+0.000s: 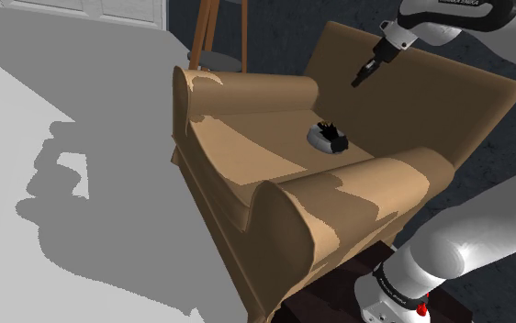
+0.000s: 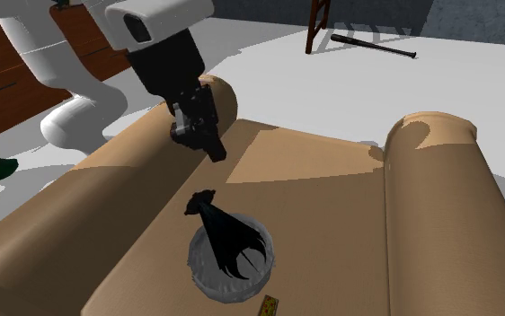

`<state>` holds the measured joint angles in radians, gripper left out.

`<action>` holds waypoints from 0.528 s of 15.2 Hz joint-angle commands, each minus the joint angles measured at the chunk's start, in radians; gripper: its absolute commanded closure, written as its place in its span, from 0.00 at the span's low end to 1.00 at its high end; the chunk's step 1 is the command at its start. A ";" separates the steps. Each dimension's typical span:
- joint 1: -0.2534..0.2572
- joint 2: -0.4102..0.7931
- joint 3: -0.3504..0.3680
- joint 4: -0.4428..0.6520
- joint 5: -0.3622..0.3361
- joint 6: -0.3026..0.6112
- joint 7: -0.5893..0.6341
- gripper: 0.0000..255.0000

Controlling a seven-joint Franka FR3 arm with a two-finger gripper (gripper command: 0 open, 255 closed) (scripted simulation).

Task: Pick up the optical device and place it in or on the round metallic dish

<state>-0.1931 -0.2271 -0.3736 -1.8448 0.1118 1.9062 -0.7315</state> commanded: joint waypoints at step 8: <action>-0.014 0.106 0.066 -0.044 -0.122 0.016 0.328 0.00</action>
<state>-0.2067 -0.1511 -0.3173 -1.8986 0.0067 1.9272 -0.4650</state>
